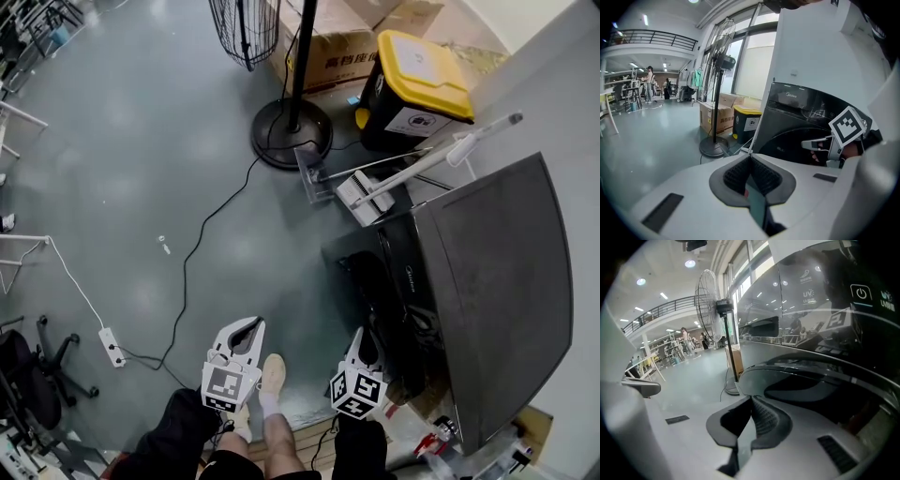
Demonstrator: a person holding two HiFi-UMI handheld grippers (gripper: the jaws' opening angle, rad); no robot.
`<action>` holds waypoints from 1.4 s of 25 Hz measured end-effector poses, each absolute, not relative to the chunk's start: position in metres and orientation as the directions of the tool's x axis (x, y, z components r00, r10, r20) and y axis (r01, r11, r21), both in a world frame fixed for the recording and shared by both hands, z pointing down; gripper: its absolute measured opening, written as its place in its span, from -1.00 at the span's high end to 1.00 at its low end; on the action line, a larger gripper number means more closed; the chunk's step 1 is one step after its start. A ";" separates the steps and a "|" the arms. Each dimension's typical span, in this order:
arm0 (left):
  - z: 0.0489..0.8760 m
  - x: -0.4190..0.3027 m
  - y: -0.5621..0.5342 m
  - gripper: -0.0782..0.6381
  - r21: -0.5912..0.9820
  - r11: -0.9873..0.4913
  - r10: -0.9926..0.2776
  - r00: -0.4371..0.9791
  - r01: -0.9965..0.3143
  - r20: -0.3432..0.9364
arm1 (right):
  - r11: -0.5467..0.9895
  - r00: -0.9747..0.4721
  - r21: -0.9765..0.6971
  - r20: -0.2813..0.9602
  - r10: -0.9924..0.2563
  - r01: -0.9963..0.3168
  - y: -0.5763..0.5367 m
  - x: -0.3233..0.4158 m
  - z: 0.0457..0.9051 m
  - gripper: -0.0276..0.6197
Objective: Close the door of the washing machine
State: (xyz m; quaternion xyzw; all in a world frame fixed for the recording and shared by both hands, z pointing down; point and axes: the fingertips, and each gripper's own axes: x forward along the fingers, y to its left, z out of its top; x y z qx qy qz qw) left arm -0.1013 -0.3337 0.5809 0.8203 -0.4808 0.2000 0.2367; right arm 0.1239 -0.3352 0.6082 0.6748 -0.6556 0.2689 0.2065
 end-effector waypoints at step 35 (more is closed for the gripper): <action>0.247 -0.129 -0.148 0.71 0.018 -0.558 -0.807 0.548 -0.830 0.220 | 0.103 -0.123 -0.089 0.263 -0.957 -0.991 -0.141 0.041 0.266 0.86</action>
